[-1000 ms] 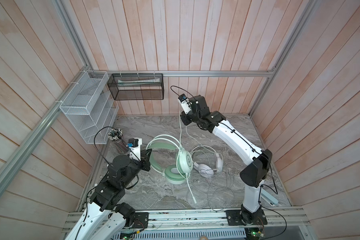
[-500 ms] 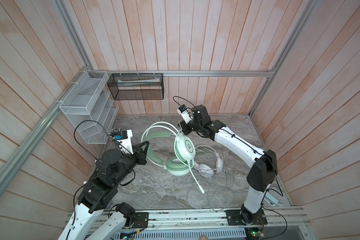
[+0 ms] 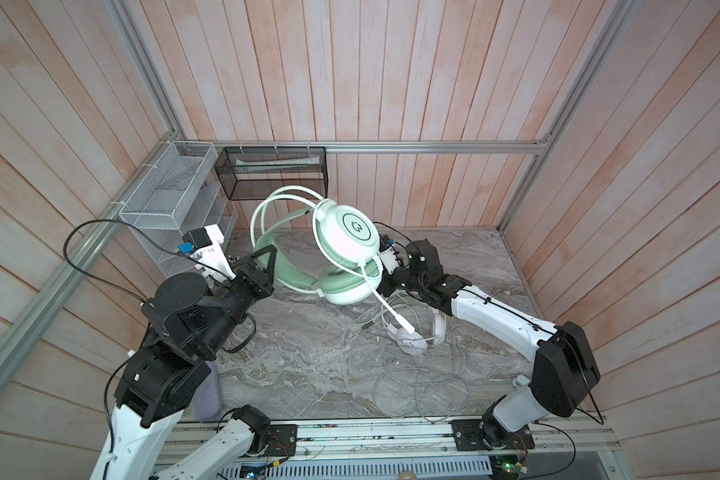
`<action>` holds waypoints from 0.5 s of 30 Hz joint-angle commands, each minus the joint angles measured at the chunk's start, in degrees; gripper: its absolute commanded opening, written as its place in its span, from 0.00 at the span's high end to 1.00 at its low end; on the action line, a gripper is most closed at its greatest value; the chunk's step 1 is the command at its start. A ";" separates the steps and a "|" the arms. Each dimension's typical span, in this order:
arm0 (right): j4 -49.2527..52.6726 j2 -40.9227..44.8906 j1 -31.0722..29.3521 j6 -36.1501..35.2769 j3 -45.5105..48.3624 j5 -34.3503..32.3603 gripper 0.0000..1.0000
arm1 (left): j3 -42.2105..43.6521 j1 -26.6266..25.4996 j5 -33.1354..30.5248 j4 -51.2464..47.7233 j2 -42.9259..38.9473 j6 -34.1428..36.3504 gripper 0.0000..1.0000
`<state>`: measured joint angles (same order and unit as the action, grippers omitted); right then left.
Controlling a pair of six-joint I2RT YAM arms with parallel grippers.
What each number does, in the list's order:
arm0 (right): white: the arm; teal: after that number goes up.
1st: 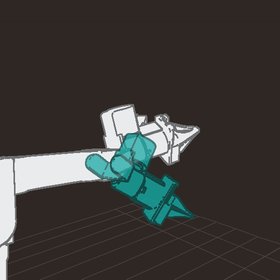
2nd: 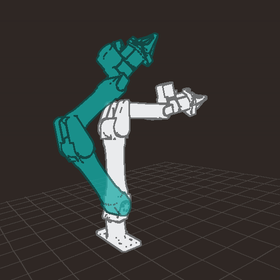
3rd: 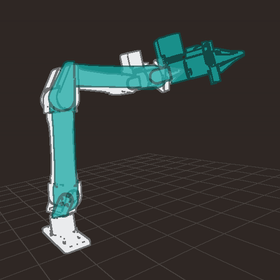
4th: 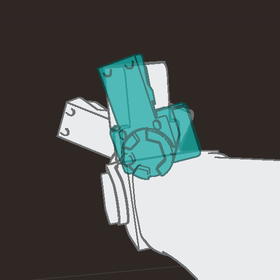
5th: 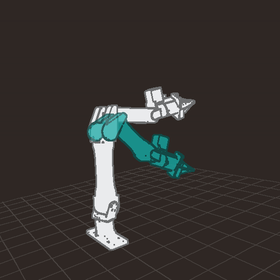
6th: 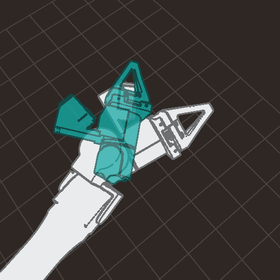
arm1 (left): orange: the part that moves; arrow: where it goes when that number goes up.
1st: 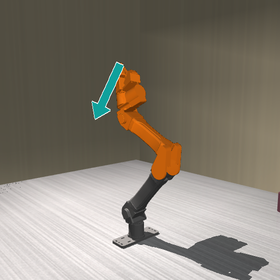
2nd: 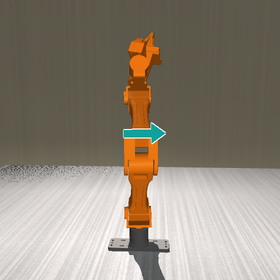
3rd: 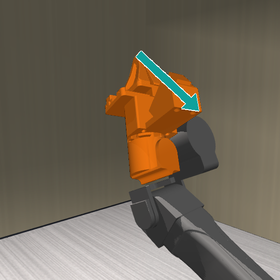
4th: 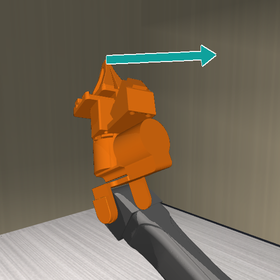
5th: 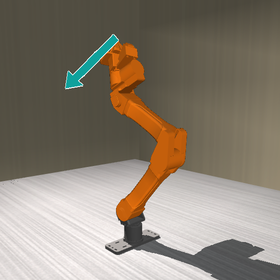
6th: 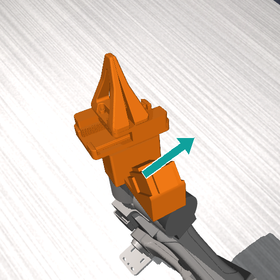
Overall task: Wrap the headphones
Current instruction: 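Raise the green headset with the left gripper toward the right gripper, then pull the green cable down toward the robot with the right gripper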
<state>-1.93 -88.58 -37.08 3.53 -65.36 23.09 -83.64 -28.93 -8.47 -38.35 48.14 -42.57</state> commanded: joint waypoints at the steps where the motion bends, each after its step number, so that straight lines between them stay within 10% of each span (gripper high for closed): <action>1: -8.31 3.20 0.08 1.97 4.56 2.68 0.45 | -3.77 -0.08 -2.20 0.54 1.45 -4.44 1.00; 5: -11.86 8.25 0.04 3.94 10.67 -7.07 0.43 | -7.03 -0.08 -1.34 -1.88 4.50 -4.30 1.00; 11: -5.90 11.88 0.64 7.44 11.27 -38.82 0.39 | -8.20 -0.07 -1.73 -2.11 5.23 -3.16 1.00; 15: -9.51 17.16 0.78 3.81 16.12 -24.55 0.33 | -8.73 0.06 -2.26 -2.69 5.78 -2.87 1.00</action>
<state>-9.58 -75.00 -36.25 8.47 -52.25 -4.36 -89.60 -28.95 -9.74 -44.62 54.39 -43.97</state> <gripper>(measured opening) 0.658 0.086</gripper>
